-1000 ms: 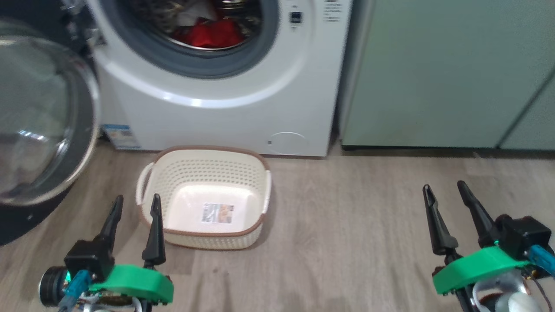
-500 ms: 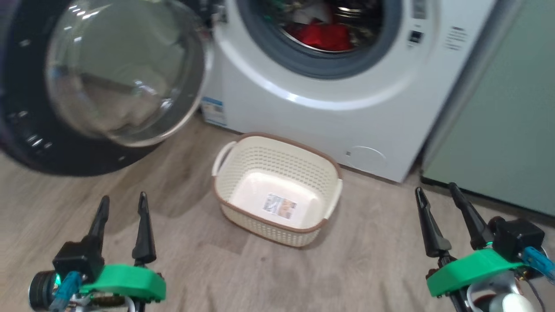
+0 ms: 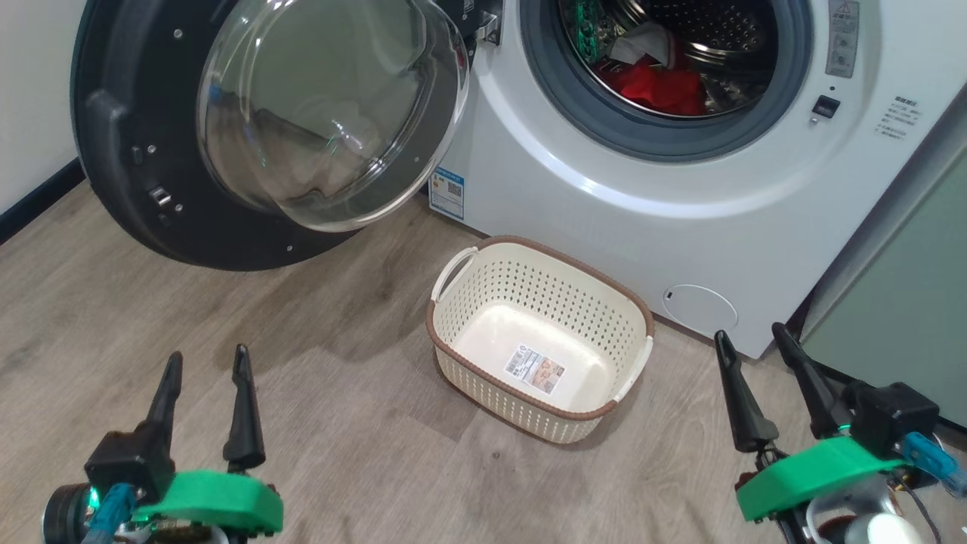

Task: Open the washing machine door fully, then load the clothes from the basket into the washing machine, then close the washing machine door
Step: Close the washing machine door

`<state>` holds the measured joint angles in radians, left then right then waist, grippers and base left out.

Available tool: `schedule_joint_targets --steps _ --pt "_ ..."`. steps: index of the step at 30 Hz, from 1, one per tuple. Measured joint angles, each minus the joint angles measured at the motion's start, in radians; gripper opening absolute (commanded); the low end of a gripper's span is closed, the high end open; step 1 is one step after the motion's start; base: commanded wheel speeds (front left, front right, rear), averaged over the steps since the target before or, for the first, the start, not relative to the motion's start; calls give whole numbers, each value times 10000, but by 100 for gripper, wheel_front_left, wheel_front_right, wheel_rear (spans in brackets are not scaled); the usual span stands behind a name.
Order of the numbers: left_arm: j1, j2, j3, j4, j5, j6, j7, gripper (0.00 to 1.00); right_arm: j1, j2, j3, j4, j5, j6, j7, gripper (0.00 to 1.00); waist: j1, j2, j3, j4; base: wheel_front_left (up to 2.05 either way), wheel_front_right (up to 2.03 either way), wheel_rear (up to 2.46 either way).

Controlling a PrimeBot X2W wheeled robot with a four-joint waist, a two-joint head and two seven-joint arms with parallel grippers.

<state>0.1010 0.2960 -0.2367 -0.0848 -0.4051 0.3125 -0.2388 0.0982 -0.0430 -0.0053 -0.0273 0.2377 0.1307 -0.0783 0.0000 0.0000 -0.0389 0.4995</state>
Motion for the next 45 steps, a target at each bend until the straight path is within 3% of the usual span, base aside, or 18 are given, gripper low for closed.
schedule_joint_targets --steps 16,17,18,25,28,33,37,41,45 --pt "-5 52 -27 35 -100 2 0 100 -1 2 33 48 -2 0 4 100 0 0 47 10 0 0 0" --pt "-5 58 -31 36 -104 -4 4 65 -1 2 36 48 -2 0 2 100 0 0 52 8 0 0 0" --pt "-5 58 -31 29 -165 -12 4 0 -1 2 36 48 -2 0 2 100 0 0 59 6 0 0 0" --pt "-4 59 -38 -29 -332 -117 10 0 -3 2 29 52 -2 0 -12 100 0 0 102 -16 0 0 0" --pt "-6 -88 155 -418 -821 -476 -17 0 -4 2 8 50 -2 0 -12 100 0 0 118 -18 0 0 0" --pt "-381 -1081 1317 -1914 -3476 -1935 -90 0 -3 4 -73 13 -2 0 -10 100 0 0 185 26 0 0 0" --pt "-1657 -1103 2648 -2899 -5697 -2878 -67 0 -8 4 -111 -96 -21 0 8 100 0 0 325 75 0 0 0" --pt "-3349 -627 3933 -2782 -7720 -3262 495 0 -44 4 -111 -242 -136 0 94 100 0 0 527 89 0 0 0" --pt "-5205 284 4943 -1068 -9164 -3150 1283 0 -138 6 8 -366 -276 0 228 100 0 0 739 -25 0 0 0"
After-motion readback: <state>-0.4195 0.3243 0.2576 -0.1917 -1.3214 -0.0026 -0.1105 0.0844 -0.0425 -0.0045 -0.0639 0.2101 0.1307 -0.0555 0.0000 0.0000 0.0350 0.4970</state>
